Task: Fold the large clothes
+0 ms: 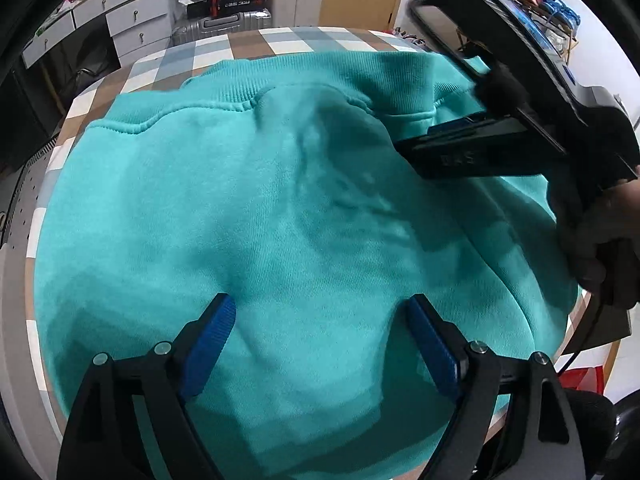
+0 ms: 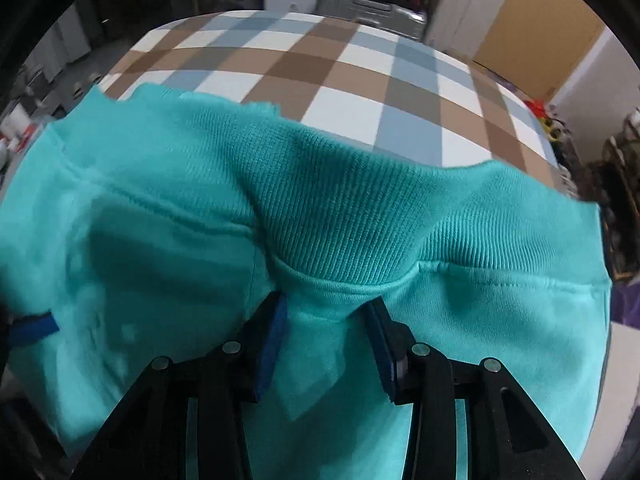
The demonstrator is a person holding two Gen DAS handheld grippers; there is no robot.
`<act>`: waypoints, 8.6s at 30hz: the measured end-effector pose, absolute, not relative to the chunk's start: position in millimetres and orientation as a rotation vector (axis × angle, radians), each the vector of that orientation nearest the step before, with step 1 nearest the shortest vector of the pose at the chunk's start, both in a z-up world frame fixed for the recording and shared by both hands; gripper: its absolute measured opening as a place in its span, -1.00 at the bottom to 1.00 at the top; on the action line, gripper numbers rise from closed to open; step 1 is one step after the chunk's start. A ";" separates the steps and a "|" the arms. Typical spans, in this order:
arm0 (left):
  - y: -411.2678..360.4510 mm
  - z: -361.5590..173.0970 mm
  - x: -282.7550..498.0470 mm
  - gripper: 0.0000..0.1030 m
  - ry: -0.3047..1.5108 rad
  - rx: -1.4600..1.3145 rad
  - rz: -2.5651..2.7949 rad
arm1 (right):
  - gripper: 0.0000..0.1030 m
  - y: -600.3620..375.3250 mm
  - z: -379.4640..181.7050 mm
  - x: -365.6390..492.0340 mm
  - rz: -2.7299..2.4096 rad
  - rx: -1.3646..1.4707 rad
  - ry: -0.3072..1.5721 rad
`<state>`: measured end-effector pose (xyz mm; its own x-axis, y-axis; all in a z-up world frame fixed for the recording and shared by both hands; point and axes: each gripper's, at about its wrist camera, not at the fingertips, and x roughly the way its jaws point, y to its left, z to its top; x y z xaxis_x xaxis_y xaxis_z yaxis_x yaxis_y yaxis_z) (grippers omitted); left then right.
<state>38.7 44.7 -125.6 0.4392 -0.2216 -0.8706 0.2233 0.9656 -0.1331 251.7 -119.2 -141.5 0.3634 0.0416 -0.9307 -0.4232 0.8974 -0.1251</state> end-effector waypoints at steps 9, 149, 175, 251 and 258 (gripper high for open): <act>44.1 -125.3 36.2 0.64 1.077 0.005 -0.288 | -0.21 -188.0 -65.8 220.3 0.342 -0.232 1.069; 23.3 -97.0 -11.3 0.47 1.001 0.028 -0.408 | -0.74 -275.2 -150.0 170.8 0.212 -0.079 1.125; -13.8 -128.7 26.4 0.84 1.092 0.148 -0.331 | -0.08 -281.7 -114.0 214.8 0.335 0.203 1.064; -33.0 -127.3 94.2 0.87 1.165 0.023 -0.255 | -0.60 -324.0 -114.8 157.7 0.229 0.279 0.720; -95.5 -118.3 120.0 0.86 1.128 -0.109 -0.482 | -0.63 -302.4 -37.9 156.6 0.147 -0.144 0.571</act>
